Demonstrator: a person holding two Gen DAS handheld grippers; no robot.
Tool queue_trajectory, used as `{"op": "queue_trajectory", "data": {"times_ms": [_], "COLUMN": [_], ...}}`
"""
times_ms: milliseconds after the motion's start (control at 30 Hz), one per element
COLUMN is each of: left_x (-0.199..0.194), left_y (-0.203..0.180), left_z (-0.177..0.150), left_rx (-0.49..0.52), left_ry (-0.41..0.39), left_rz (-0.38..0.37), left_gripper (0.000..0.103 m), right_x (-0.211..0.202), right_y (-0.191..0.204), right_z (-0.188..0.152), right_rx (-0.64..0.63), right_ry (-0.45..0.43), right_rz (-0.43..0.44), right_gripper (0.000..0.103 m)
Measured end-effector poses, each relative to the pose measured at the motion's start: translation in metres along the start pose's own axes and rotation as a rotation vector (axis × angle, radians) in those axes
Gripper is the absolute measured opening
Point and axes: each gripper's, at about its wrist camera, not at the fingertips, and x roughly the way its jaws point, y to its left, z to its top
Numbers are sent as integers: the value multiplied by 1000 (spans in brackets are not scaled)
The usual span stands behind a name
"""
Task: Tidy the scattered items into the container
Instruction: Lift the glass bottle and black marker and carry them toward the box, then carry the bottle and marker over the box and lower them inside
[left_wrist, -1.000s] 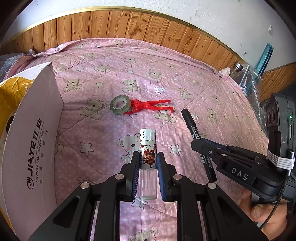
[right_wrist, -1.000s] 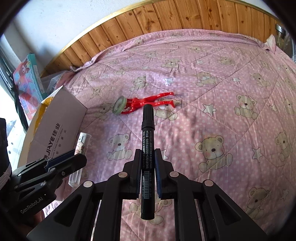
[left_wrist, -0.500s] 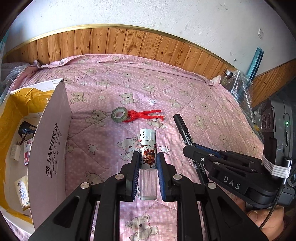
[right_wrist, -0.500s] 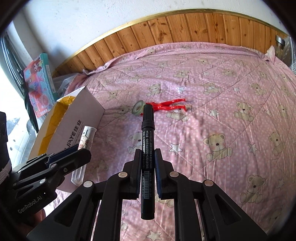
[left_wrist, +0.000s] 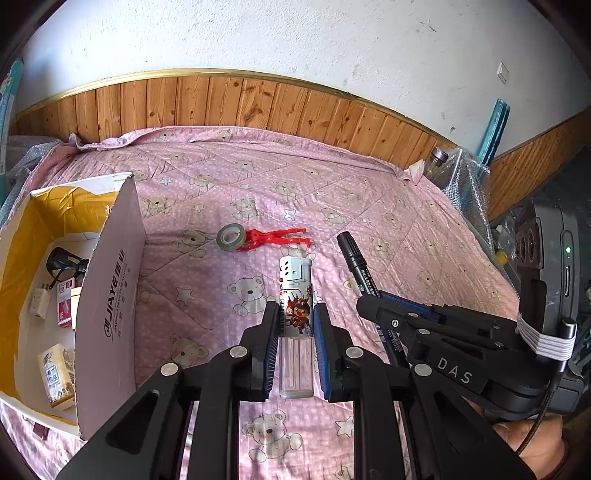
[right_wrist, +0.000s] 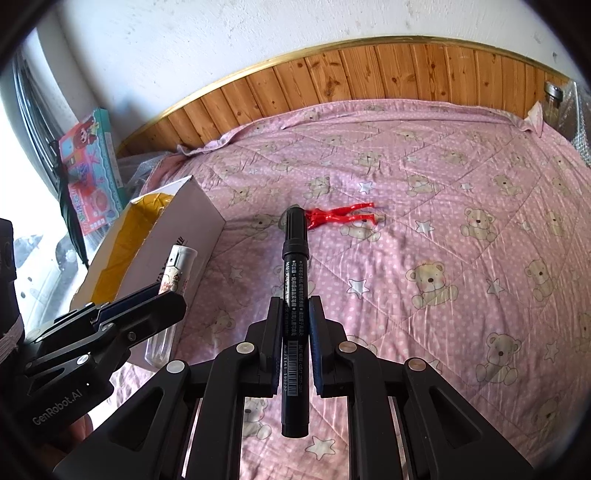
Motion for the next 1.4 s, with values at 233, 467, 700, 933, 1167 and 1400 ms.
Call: {"op": "queue_trajectory", "data": {"times_ms": [233,467,700,933,1167,1400], "left_x": [-13,-26,-41,-61,-77,-93], "left_y": [-5,-5,2,17,39,61], "left_z": [-9,-19,-26,-25,-25,-23], "left_rx": [4,-6,-21,-45,-85,-119], "left_ry": [-15,-29,-49,-88,-117,-150], "left_rz": [-3,-7,-9,-4,8,13], "left_gripper": [19,19,19,19,19,19], "right_x": [-14,-26,-34,-39,-38,-35], "right_y": [6,18,33,54,82,114], "right_z": [-11,-21,-29,-28,-20,-13], "right_rx": [-4,-20,-39,-71,-122,-179], "right_ry": [-16,-27,-31,-39,-40,-41], "right_rz": [12,24,40,58,77,95], "right_gripper": [14,14,14,14,14,14]}}
